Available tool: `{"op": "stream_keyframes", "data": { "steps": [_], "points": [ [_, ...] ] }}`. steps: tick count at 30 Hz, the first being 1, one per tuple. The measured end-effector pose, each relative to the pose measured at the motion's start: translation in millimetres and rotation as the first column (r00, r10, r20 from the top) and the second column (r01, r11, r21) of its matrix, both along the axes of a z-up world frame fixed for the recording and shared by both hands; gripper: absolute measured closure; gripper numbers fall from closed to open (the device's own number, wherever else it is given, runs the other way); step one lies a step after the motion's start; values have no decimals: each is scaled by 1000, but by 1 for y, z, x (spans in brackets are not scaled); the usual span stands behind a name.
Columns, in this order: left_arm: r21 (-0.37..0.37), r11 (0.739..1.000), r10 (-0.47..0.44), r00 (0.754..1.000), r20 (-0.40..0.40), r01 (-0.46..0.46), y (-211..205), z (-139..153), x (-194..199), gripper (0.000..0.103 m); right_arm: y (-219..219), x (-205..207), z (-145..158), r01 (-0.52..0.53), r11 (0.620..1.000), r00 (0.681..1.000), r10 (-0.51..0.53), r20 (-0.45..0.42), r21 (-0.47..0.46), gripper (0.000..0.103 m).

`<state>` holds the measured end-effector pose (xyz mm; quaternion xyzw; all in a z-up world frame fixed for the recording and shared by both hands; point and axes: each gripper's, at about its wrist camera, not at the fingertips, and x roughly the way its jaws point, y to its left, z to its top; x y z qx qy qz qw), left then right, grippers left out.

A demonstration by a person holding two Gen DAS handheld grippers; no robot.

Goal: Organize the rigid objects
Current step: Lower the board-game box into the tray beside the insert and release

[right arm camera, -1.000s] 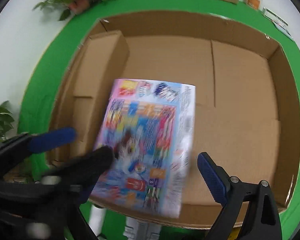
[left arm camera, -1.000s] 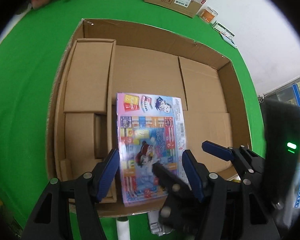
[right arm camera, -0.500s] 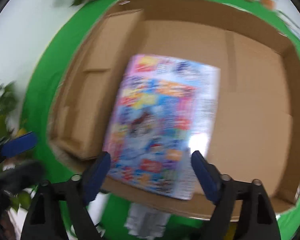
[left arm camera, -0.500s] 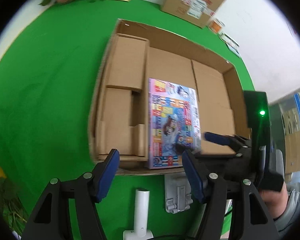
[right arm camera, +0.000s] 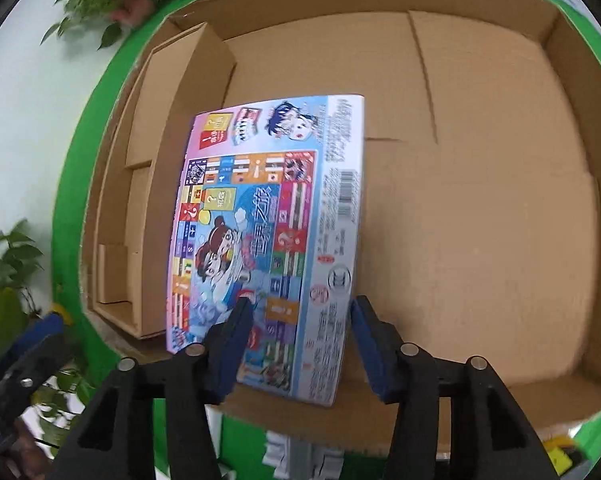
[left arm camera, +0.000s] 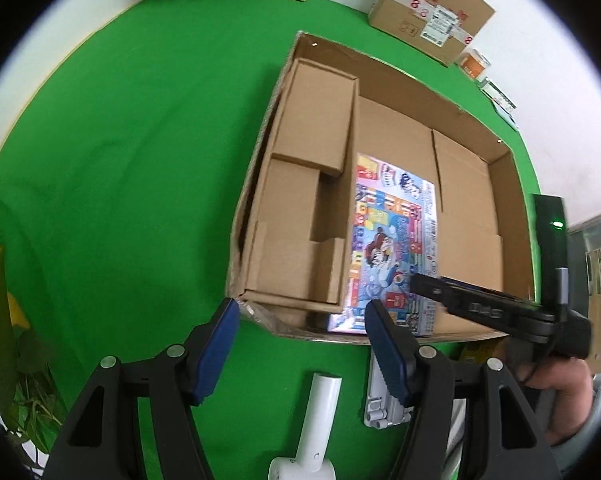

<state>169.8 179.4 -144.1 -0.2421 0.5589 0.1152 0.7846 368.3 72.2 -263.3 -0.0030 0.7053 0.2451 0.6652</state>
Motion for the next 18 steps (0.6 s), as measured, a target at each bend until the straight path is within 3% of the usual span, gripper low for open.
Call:
{"op": "stream_keyframes", "data": {
  "steps": [1, 4, 8, 10, 11, 12, 13, 15, 18],
  "points": [
    [-3, 1000, 7, 1000, -5, -7, 1, -2, 0, 39, -14, 2, 3, 2, 1000, 1000, -2, 20, -14, 36],
    [-19, 999, 37, 999, -26, -38, 6, -9, -2, 45, -40, -2, 33, 20, 999, 990, -13, 143, -50, 25],
    [-48, 996, 75, 995, -61, -78, 10, -19, -4, 54, -77, 7, 55, 99, 987, 984, -78, 162, -129, 24],
    [-59, 995, 74, 994, -76, -79, 9, -22, -6, 70, -94, 1, 52, 118, 979, 984, -93, 150, -165, 25],
    [-52, 996, 67, 994, -83, -72, 7, -21, -6, 73, -99, -4, 52, 117, 978, 984, -91, 153, -172, 28],
    [-34, 997, 61, 995, -82, -64, 5, -17, -6, 75, -102, -9, 56, 111, 979, 982, -81, 170, -174, 39],
    [-11, 999, 53, 996, -66, -54, 2, -10, -7, 77, -102, -12, 60, 106, 980, 979, -73, 190, -171, 57],
    [67, 997, 29, 1000, -7, -28, -6, 11, -9, 86, -101, -27, 83, 97, 980, 953, -41, 300, -174, 75],
    [257, 966, 19, 998, 60, -34, -20, 46, -11, 90, -106, -43, 126, 110, 988, 898, -51, 437, -112, 72]
  ]
}}
